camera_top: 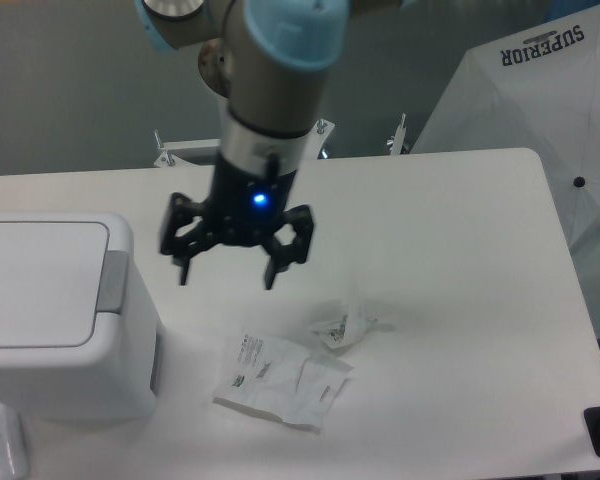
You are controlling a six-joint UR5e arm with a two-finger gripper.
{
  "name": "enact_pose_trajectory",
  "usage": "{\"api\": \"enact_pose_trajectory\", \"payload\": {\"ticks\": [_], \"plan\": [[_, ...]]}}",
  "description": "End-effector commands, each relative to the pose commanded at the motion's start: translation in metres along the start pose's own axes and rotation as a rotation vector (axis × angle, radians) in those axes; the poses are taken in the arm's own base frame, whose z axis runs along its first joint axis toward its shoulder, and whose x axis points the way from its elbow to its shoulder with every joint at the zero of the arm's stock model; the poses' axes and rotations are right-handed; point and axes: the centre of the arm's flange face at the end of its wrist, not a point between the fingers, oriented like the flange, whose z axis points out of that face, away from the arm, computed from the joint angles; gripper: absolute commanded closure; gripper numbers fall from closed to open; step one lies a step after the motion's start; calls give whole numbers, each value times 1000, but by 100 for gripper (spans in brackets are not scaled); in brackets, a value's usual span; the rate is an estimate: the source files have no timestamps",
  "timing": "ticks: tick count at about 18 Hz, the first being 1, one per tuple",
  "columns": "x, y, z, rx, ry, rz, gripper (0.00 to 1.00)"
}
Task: Open the trash can
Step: 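Move the open gripper across the table toward the white trash bin lid, then press the gripper finger down on the bin lid's edge to flip it open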
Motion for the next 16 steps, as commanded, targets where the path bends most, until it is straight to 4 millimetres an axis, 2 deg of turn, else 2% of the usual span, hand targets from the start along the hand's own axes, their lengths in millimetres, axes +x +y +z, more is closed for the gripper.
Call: {"api": "enact_pose_trajectory", "payload": {"ticks": [7, 16], "plan": [[14, 7, 13, -23, 9, 24, 0], [15, 12, 19, -36, 14, 22, 0]]}}
